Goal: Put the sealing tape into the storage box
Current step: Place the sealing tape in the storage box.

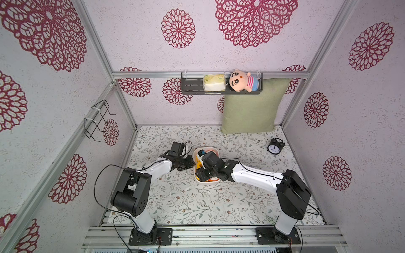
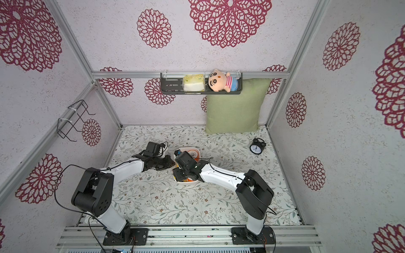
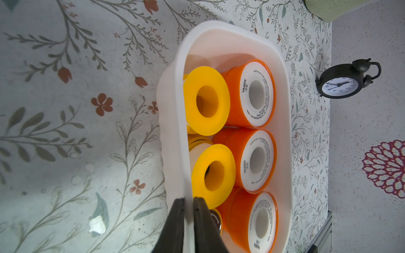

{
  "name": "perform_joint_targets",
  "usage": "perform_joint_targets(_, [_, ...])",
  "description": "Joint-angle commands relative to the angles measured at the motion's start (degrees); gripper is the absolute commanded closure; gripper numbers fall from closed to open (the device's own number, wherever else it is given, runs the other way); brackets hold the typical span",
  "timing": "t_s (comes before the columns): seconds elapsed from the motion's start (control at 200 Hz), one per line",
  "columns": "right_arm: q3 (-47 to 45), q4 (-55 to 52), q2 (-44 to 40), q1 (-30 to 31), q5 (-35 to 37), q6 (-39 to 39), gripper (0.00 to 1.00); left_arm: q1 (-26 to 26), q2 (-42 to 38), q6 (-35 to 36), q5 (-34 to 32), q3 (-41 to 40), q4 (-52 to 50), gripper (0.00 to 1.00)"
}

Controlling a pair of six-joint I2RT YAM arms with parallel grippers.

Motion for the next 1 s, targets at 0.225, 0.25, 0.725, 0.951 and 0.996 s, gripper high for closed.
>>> perform_joint_targets(0.225, [4.08, -4.38, 2.90, 1.35, 4.80, -1.40, 0.43, -0.59, 1.06, 0.48, 0.76, 1.10, 0.94, 0.87])
perform_joint_targets(0.25, [4.09, -4.42, 3.06, 1.41, 4.93, -1.48, 0.43, -0.56, 1.07, 0.57, 0.71, 1.02, 0.85, 0.87])
perform_joint_targets(0.725, [5.64, -5.74, 5.25, 1.61, 7.76, -1.28, 0.43, -0.52, 1.09, 0.91, 0.51, 1.39, 0.18, 0.86])
perform_joint_targets(0.951, [5.68, -5.85, 5.57, 1.67, 8.60, -0.96, 0.42, -0.57, 1.12, 1.02, 0.50, 1.37, -0.03, 0.86])
perform_joint_targets(0.996, [5.76, -5.83, 5.75, 1.63, 8.73, -0.97, 0.42, -0.53, 1.14, 1.06, 0.50, 1.45, -0.02, 0.86])
